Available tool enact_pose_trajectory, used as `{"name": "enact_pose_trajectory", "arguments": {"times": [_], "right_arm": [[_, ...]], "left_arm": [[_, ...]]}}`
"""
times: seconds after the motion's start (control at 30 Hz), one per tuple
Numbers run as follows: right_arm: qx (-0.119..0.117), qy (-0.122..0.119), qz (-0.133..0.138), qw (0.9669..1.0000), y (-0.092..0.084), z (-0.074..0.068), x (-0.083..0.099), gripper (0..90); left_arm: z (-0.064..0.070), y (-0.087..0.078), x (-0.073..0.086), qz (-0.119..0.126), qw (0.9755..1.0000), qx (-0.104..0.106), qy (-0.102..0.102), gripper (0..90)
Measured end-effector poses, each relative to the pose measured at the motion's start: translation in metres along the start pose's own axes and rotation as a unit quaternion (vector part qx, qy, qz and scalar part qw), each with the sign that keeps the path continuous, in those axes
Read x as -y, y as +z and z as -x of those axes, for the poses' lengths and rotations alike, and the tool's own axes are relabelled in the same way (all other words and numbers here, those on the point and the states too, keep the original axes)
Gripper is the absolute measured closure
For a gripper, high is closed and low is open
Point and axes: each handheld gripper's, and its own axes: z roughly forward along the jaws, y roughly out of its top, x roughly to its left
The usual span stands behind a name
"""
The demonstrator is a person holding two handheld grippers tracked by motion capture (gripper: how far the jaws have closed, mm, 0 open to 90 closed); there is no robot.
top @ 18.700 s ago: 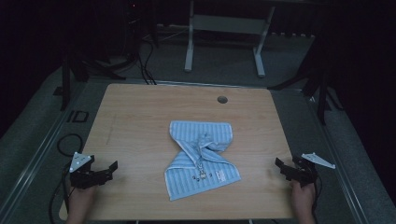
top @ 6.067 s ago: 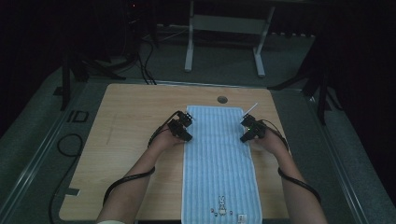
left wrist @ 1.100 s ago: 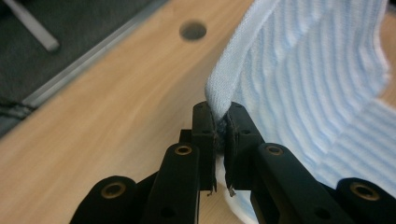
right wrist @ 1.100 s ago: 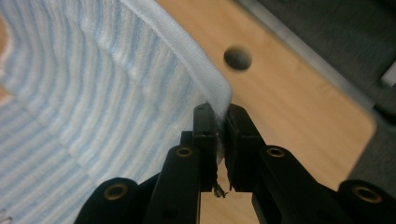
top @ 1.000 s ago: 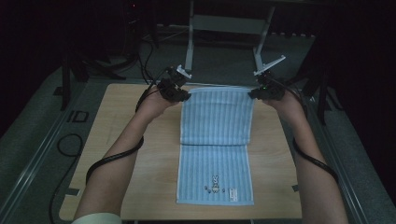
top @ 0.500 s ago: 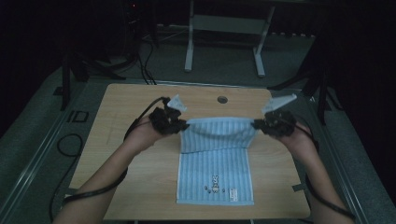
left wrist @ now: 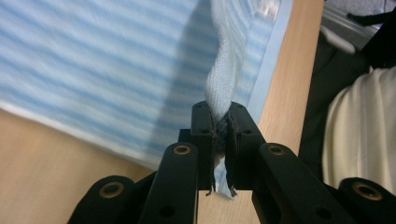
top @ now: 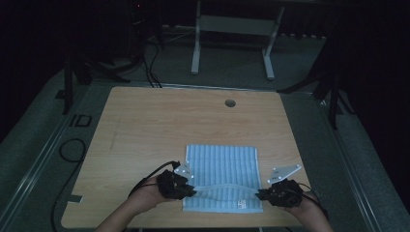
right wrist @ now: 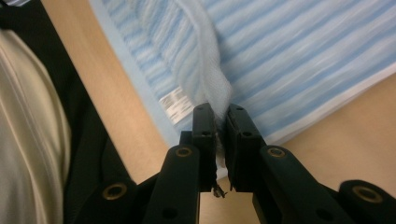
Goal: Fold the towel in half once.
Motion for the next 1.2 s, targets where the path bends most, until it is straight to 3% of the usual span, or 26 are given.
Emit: {"name": "enact_pose_trajectory", "arguments": {"times": [0.13,0.17,0.2,0.23,0.27,0.3,0.33,0.4,0.57,0.7,0.8,0.9,1.0,1.2], "right_arm": [[-0.006,0.006,-0.007,0.9999,0.007,-0.003,0.012,81.9],[-0.014,0.008,-0.004,0.9999,0.005,-0.004,0.014,81.7],[-0.014,0.008,-0.004,0.9999,0.005,-0.004,0.014,81.7],[-0.02,0.009,0.001,0.9998,0.0,-0.007,0.021,76.9],[-0.02,0.009,0.001,0.9998,0.0,-0.007,0.021,76.9],[-0.033,0.013,0.002,0.9994,-0.001,-0.008,0.023,71.7],[-0.064,0.006,-0.002,0.998,-0.002,-0.013,0.028,63.8],[-0.064,-0.002,-0.012,0.9979,0.0,-0.018,0.032,58.6],[-0.038,0.007,0.0,0.9992,-0.004,-0.014,0.028,57.5],[0.0,0.006,-0.006,1.0,0.001,-0.004,0.015,55.7],[0.01,0.004,-0.005,0.9999,0.008,0.009,0.006,55.0],[0.015,0.004,-0.001,0.9999,0.014,0.02,-0.003,55.0],[0.027,-0.004,-0.005,0.9996,0.021,0.025,-0.012,54.9],[0.039,-0.018,-0.021,0.9989,0.045,0.033,-0.019,51.8]], "left_arm": [[0.001,0.004,0.011,-0.008,1.0,0.0,-0.006,81.4],[0.005,0.004,0.013,-0.014,0.9999,0.001,0.006,81.4],[0.005,0.004,0.013,-0.014,0.9999,0.001,0.006,80.8],[0.011,0.006,0.017,-0.028,0.9991,0.028,0.015,75.1],[0.011,0.006,0.017,-0.028,0.9991,0.028,0.015,68.9],[0.016,0.009,0.02,-0.041,0.9966,0.069,0.021,68.9],[0.018,0.009,0.021,-0.045,0.9963,0.07,0.022,58.7],[0.018,0.008,0.022,-0.042,0.9963,0.074,0.014,52.8],[0.009,0.003,0.017,-0.031,0.9994,0.016,-0.002,49.7],[0.001,0.004,0.009,-0.038,0.9991,-0.016,0.01,47.3],[-0.006,0.007,0.003,-0.029,0.9995,-0.012,0.007,45.0],[-0.016,0.013,-0.001,-0.032,0.9992,-0.023,0.0,45.0],[-0.024,0.018,-0.002,-0.033,0.9991,-0.025,-0.01,45.0],[-0.031,0.027,0.0,-0.035,0.9989,-0.03,-0.01,45.0]]}}
